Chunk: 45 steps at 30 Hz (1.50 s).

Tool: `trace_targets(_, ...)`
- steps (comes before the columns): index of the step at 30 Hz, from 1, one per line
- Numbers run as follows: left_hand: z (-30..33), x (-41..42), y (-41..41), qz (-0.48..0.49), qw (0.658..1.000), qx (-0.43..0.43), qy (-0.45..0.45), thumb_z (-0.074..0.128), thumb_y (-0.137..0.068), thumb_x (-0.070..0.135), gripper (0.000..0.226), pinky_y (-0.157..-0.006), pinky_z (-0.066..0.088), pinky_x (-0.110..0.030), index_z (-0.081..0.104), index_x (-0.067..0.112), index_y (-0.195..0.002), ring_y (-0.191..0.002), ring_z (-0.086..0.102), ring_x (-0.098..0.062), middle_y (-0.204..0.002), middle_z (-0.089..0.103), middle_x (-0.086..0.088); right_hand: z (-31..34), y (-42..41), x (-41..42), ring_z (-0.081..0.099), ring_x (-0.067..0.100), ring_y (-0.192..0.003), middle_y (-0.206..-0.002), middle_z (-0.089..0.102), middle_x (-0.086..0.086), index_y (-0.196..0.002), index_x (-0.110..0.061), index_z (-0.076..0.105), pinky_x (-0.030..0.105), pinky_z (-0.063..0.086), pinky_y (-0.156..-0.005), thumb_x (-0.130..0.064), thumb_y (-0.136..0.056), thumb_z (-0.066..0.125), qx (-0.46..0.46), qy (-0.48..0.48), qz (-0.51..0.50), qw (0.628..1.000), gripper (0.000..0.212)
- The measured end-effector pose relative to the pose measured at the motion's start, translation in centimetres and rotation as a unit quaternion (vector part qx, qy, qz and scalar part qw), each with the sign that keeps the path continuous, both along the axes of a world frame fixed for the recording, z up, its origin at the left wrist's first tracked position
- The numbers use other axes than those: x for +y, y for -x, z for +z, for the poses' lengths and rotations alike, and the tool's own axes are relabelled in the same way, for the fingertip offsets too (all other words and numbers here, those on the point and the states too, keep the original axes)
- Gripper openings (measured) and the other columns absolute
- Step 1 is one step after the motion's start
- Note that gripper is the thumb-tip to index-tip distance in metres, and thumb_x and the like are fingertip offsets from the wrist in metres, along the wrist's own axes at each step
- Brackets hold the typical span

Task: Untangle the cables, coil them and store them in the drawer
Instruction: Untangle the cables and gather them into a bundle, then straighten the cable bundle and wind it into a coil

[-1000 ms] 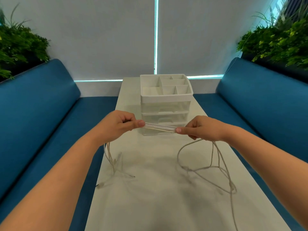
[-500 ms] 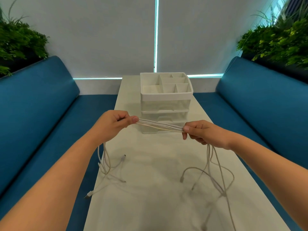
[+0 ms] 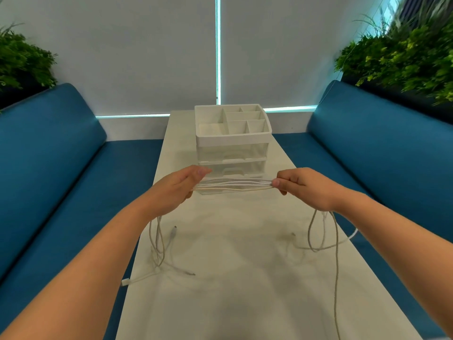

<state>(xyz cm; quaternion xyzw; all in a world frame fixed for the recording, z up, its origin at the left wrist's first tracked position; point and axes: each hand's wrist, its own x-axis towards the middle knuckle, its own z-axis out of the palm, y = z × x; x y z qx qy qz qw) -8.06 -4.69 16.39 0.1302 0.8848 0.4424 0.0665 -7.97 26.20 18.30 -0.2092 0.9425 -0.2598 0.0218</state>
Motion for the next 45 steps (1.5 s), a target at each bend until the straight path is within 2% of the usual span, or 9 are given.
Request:
trace_targets(3, 0.2, 1.0, 0.0, -0.008, 0.999, 0.016, 0.032, 0.028, -0.099, 0.054, 0.050, -0.065, 0.038, -0.016, 0.053, 0.032, -0.136, -0.069, 0.049, -0.005, -0.105, 0.055, 0.009, 1.0, -0.1, 0.6, 0.044, -0.001, -0.053, -0.054, 0.048, -0.014, -0.072, -0.022, 0.054, 0.009, 0.037, -0.055, -0.044, -0.098, 0.042, 0.013, 0.003, 0.008, 1.000, 0.037)
trace_targets(9, -0.2, 2.4, 1.3, 0.037, 0.993, 0.054, 0.095, 0.026, -0.093, 0.066, 0.057, -0.088, 0.046, -0.039, 0.065, 0.027, -0.079, -0.090, 0.059, -0.021, -0.084, 0.064, 0.008, 3.4, 0.9, 0.9, 0.045, 0.000, -0.052, -0.058, 0.046, -0.009, -0.075, -0.019, 0.058, 0.012, 0.035, -0.052, -0.042, -0.099, 0.042, 0.063, 0.005, 0.017, 0.998, 0.036)
trace_targets(15, -0.1, 6.7, 2.5, 0.062, 0.965, 0.183, 0.178, 0.034, -0.103, 0.018, 0.031, -0.119, 0.013, -0.050, 0.058, 0.022, -0.122, -0.127, 0.038, -0.023, -0.124, 0.057, 0.002, 3.3, 1.8, 0.9, 0.041, 0.004, -0.054, -0.060, 0.046, -0.009, -0.075, -0.017, 0.056, 0.016, 0.032, -0.055, -0.042, -0.099, 0.043, 0.051, 0.005, 0.029, 0.998, 0.037)
trace_targets(18, 1.8, 11.1, 2.0, 0.065, 0.974, 0.216, 0.025, 0.036, -0.099, 0.011, 0.029, -0.100, 0.043, -0.038, 0.057, 0.017, -0.118, -0.111, 0.052, -0.023, -0.115, 0.058, -0.004, 3.3, 2.4, 0.6, 0.042, 0.006, -0.057, -0.061, 0.046, -0.009, -0.075, -0.018, 0.055, 0.016, 0.032, -0.055, -0.040, -0.100, 0.043, 0.040, -0.001, 0.040, 0.998, 0.035)
trace_targets(22, 3.1, 16.4, 1.3, 0.038, 0.984, 0.176, 0.003, 0.028, -0.102, 0.050, 0.042, -0.082, 0.053, -0.044, 0.053, 0.018, -0.110, -0.085, 0.065, -0.020, -0.093, 0.069, -0.004, 3.7, 2.6, 0.3, 0.054, 0.002, -0.072, -0.081, 0.059, -0.008, -0.095, -0.013, 0.063, 0.014, 0.046, -0.072, -0.025, -0.102, 0.041, 0.006, -0.010, 0.062, 0.998, 0.026)
trace_targets(28, 3.5, 17.2, 1.5, 0.031, 0.982, 0.134, 0.132, 0.011, -0.089, 0.075, 0.080, -0.086, 0.052, -0.041, 0.077, 0.030, -0.090, -0.084, 0.066, -0.018, -0.084, 0.074, 0.001, 4.0, 2.3, 2.0, 0.056, -0.008, -0.061, -0.075, 0.058, -0.022, -0.089, -0.025, 0.058, 0.015, 0.047, -0.061, -0.023, -0.095, 0.059, -0.105, 0.006, 0.136, 0.985, 0.006)
trace_targets(32, 4.5, 17.7, 1.5, 0.054, 0.974, 0.163, 0.145, 0.041, -0.093, 0.064, 0.063, -0.059, 0.042, -0.031, 0.049, 0.019, -0.049, -0.051, 0.047, -0.017, -0.051, 0.049, -0.002, 4.2, 2.8, 3.7, 0.052, -0.005, -0.048, -0.061, 0.055, -0.009, -0.079, -0.016, 0.058, 0.016, 0.038, -0.056, -0.034, -0.091, 0.063, -0.073, -0.054, 0.097, 0.991, 0.022)
trace_targets(39, 7.5, 17.6, 2.3, 0.030, 0.983, 0.175, 0.043, 0.060, -0.088, 0.055, 0.056, -0.055, 0.030, -0.026, 0.046, 0.010, -0.057, -0.047, 0.030, -0.012, -0.054, 0.030, -0.003, 4.5, 2.5, 5.2, 0.059, 0.002, -0.079, -0.099, 0.064, -0.009, -0.116, -0.025, 0.058, 0.022, 0.051, -0.077, -0.033, -0.094, 0.058, -0.039, 0.147, 0.085, 0.985, 0.022)
trace_targets(45, 8.5, 16.6, 2.4, 0.041, 0.990, 0.123, 0.054, 0.059, -0.089, 0.055, 0.054, -0.054, 0.031, -0.025, 0.044, 0.011, -0.062, -0.051, 0.030, -0.013, -0.055, 0.030, 0.000, 4.4, 1.8, 3.0, 0.045, 0.004, -0.070, -0.081, 0.049, -0.009, -0.092, -0.019, 0.048, 0.016, 0.034, -0.059, -0.027, -0.076, 0.079, 0.146, 0.180, -0.058, 0.971, 0.036)
